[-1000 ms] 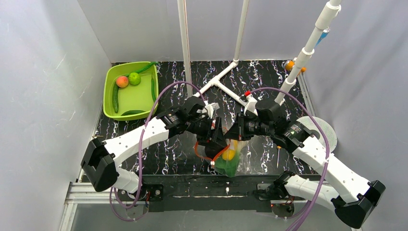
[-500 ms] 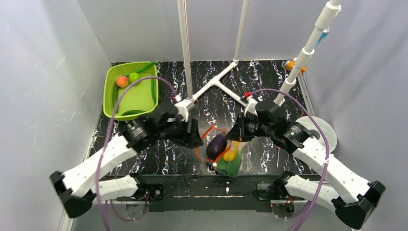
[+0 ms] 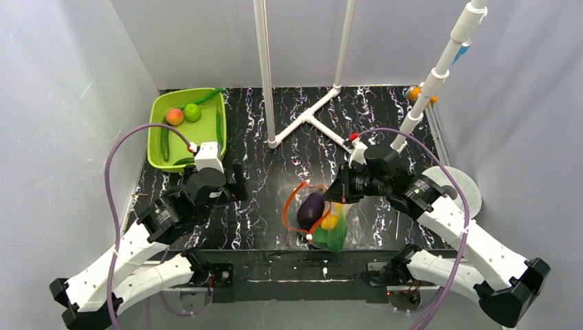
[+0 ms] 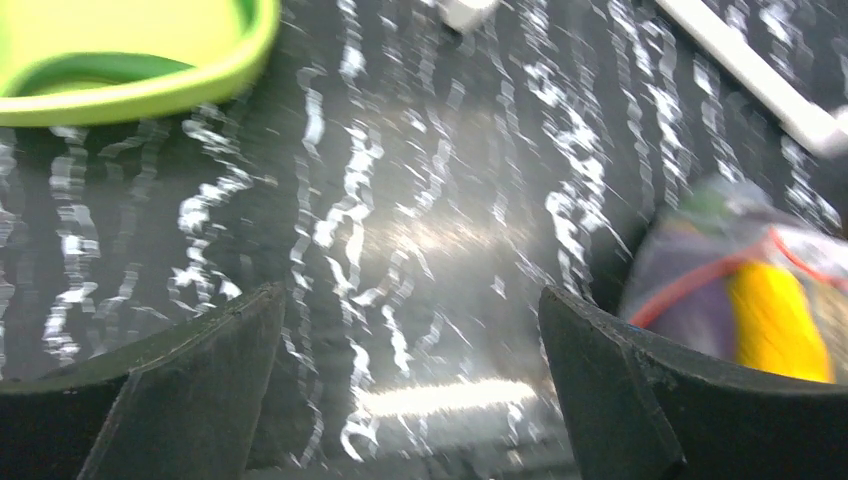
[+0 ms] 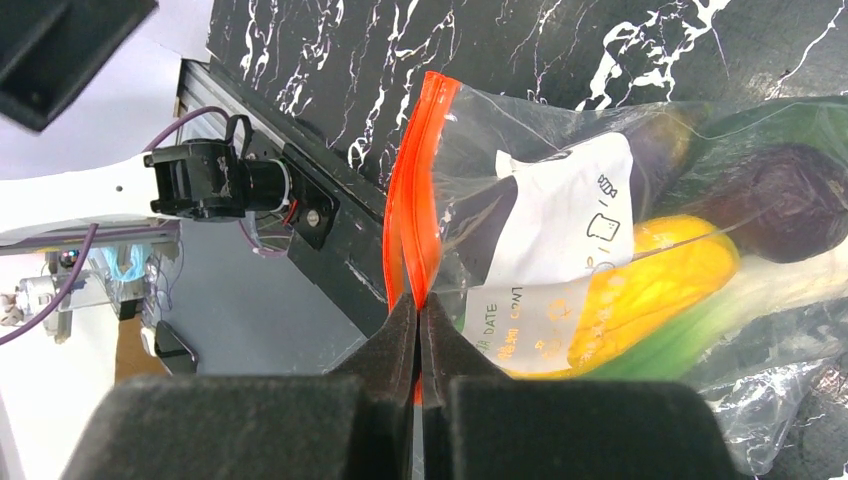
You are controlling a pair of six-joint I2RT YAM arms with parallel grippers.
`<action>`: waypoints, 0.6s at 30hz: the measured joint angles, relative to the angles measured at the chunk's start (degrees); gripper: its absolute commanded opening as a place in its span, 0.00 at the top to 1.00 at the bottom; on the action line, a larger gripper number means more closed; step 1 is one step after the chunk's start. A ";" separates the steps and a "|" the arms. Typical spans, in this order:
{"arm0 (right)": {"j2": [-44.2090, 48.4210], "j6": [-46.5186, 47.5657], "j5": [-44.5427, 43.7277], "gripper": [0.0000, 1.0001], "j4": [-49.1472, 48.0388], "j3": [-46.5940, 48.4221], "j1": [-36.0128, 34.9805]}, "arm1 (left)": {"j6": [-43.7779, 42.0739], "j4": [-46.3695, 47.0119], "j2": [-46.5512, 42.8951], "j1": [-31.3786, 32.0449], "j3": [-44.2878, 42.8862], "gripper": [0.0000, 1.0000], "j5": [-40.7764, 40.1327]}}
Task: Place the food in the zip-top bag and seal the zipper
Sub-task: Pick up the fake vegetable from the bin.
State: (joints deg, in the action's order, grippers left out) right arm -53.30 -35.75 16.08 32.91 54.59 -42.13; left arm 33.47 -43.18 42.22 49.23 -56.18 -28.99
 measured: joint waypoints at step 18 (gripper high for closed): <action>-4.85 2.99 0.87 0.99 2.19 1.36 0.00 | -14.21 38.97 19.15 -30.56 8.26 0.02 -14.21</action>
State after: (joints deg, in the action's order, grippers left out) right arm -58.15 -32.75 16.95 35.09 55.94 -42.13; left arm 19.27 -4.21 61.36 18.68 -47.92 -43.20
